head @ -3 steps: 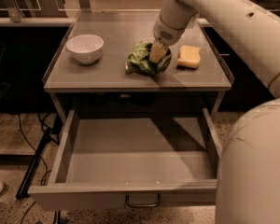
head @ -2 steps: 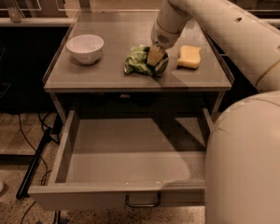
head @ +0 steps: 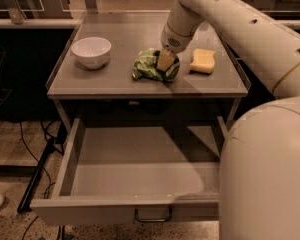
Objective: Pick green jalapeno chip bag from top drawer and place on counter
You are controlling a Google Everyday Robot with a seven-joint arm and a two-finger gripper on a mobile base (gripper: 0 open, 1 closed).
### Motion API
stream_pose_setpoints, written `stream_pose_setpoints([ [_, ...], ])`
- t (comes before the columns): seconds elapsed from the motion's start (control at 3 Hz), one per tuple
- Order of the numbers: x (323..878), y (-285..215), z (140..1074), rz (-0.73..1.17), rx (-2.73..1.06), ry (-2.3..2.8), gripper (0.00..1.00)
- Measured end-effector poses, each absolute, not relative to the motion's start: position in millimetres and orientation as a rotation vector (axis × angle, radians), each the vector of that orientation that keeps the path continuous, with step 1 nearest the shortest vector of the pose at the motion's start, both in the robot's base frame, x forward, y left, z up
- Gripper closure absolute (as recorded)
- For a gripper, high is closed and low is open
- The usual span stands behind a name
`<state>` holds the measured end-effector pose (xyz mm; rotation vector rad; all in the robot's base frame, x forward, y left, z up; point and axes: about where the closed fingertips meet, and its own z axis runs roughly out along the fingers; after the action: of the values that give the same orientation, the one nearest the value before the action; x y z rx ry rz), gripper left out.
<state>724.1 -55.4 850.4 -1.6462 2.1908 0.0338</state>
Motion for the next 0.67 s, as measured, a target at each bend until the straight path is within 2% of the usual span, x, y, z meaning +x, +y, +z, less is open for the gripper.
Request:
stream_pose_setpoints([
  [0.67, 724.1, -55.4, 850.3, 0.034, -1.646, 2.191, 0.05],
])
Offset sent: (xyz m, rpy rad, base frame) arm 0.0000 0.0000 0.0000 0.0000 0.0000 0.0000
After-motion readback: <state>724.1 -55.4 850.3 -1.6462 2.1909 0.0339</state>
